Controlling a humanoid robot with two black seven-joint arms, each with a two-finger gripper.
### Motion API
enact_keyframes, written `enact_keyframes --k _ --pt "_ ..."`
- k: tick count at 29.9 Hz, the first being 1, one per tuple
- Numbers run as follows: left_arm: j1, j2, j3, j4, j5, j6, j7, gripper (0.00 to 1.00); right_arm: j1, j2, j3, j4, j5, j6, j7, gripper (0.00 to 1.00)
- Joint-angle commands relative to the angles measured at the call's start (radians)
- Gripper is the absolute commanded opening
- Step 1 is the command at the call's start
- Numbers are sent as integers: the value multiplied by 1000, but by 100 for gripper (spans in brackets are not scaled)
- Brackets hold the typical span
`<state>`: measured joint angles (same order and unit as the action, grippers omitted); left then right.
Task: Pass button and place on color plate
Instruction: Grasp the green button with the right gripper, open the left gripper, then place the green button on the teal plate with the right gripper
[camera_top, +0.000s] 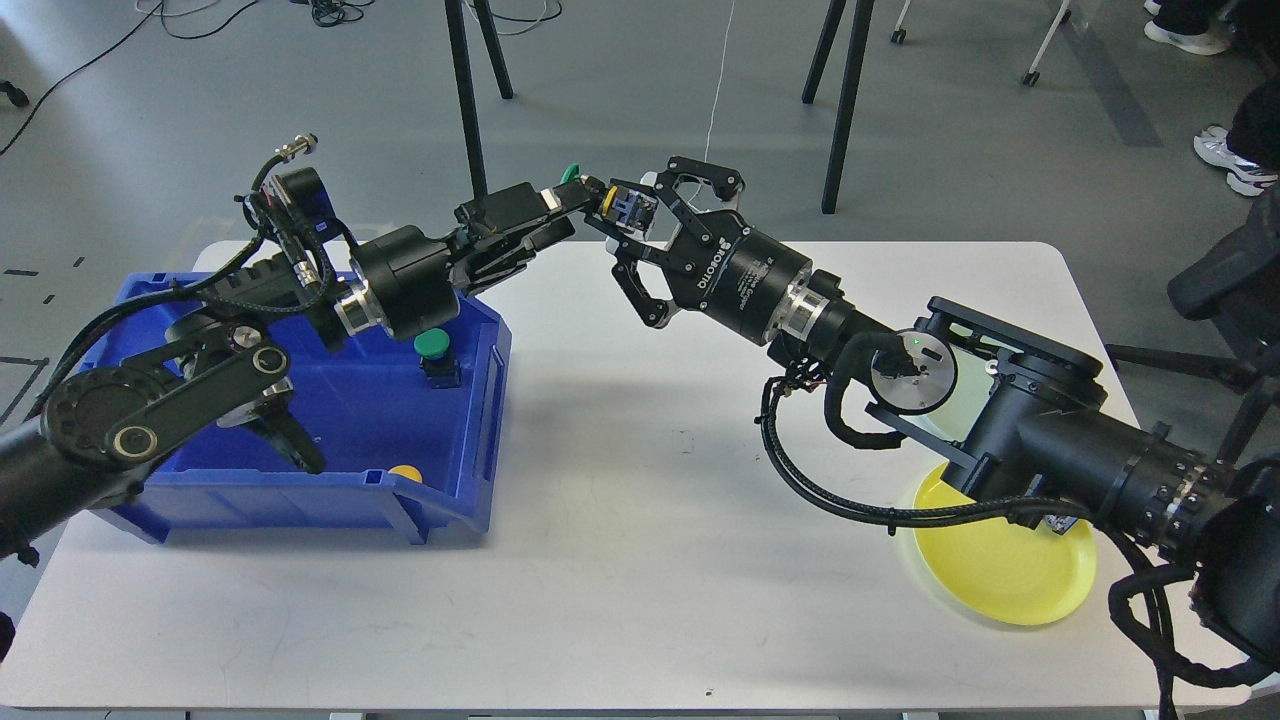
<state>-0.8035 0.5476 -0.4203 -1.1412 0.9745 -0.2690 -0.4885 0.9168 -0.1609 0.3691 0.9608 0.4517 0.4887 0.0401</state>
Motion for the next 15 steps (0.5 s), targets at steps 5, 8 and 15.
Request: enact_keyframes --k 5,8,15 --pt "0 -2 0 3 -4 1 0 72 -99 -106 126 13 -1 0 20 1" --pt "0 -2 0 3 -4 1 0 72 -214 -179 259 13 -1 0 34 0" --pt "3 -6 0 17 -40 1 0 73 -489 -252 565 59 -2 -350 38 0"
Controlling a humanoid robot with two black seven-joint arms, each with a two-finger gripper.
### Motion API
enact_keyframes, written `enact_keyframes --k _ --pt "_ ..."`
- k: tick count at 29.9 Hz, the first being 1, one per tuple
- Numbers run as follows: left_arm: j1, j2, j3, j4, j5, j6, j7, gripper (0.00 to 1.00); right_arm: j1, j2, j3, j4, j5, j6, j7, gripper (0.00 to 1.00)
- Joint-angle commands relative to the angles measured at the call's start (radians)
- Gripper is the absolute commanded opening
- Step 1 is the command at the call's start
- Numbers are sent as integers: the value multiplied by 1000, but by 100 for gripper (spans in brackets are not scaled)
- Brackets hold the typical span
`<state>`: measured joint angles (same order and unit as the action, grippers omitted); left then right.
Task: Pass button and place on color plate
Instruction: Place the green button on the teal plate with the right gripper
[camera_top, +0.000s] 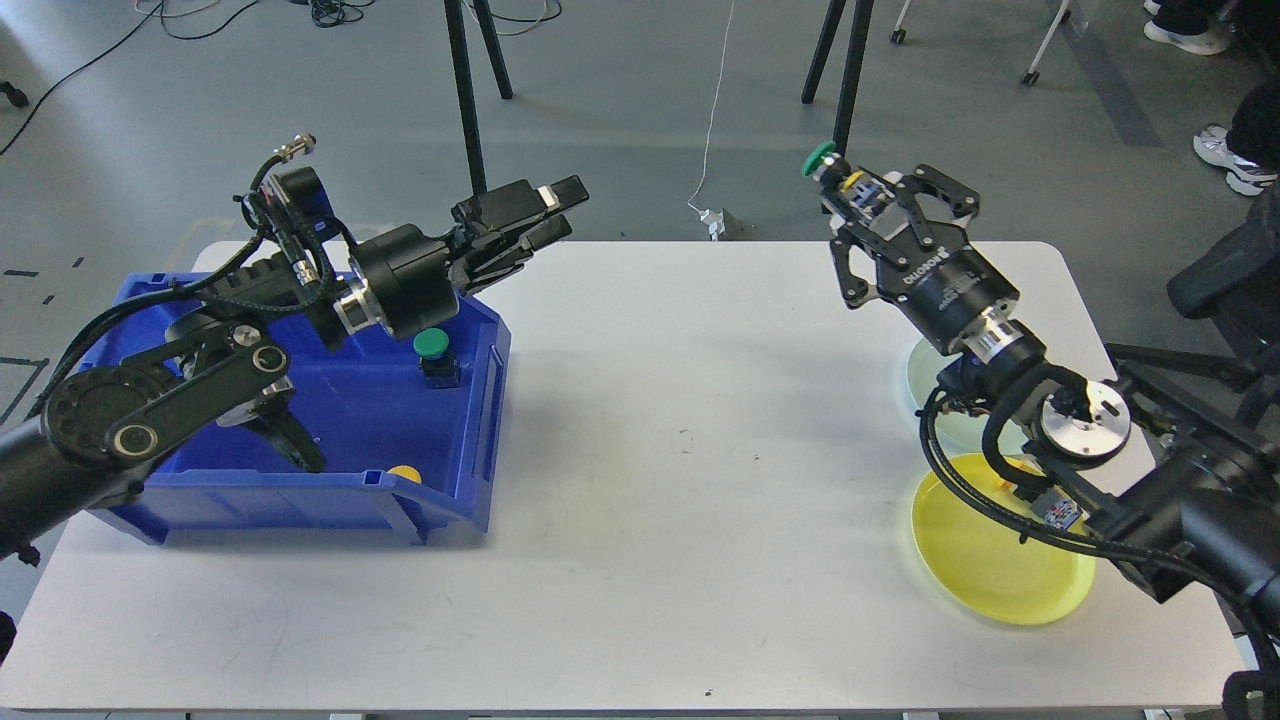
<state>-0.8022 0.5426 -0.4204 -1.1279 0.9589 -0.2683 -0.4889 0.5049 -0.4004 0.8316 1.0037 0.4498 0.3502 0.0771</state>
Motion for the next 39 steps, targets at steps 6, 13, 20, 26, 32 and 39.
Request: enact_keyframes --k 6,13,20,26,32,39 --pt "1 -3 0 3 -32 0 0 74 -109 -12 127 -17 -16 -522 1 1" --pt "1 -3 0 3 -32 -2 0 74 -83 3 58 -63 -42 -603 -2 36" --pt "6 10 -23 -13 -107 -23 0 80 -88 -12 55 -40 -43 -585 -10 99" --pt "20 29 -78 -3 -400 -170 0 84 -92 -156 52 160 -123 -365 -51 99" --pt "21 49 -83 28 -534 -220 0 87 -16 -244 47 233 -293 138 -42 99" --pt "54 48 -83 31 -534 -220 0 87 99 -230 -45 188 -290 138 -43 99"
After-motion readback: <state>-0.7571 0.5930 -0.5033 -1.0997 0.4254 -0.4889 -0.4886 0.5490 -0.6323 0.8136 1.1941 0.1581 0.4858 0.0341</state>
